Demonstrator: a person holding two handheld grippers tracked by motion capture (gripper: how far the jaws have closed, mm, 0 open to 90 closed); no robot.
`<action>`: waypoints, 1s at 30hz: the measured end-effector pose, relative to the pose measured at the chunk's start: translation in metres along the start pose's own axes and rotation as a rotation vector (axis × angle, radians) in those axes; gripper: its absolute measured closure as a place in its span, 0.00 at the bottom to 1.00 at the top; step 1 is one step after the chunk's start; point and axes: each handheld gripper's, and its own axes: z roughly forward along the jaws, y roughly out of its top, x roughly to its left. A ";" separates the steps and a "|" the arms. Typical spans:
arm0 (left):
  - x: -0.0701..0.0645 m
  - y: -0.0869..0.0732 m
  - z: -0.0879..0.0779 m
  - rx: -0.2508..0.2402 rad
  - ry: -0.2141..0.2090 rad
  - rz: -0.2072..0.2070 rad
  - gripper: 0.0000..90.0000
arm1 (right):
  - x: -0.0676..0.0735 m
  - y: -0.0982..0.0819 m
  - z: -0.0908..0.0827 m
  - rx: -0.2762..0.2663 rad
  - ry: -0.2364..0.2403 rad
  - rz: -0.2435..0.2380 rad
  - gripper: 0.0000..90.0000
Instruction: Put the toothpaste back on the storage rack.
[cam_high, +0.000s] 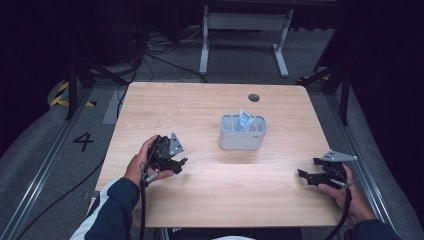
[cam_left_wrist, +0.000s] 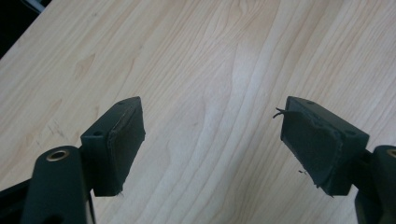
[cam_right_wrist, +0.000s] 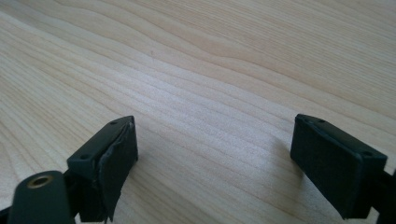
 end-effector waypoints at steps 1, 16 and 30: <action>0.000 -0.003 0.000 0.006 0.004 0.000 0.25 | 0.000 0.000 0.000 0.000 0.000 0.000 0.17; -0.003 -0.054 -0.003 0.063 0.000 -0.047 0.25 | 0.000 0.000 0.000 0.001 0.002 -0.001 0.16; 0.003 -0.104 -0.014 -0.030 -0.106 -0.272 0.22 | 0.000 0.000 0.000 0.001 0.002 -0.001 0.16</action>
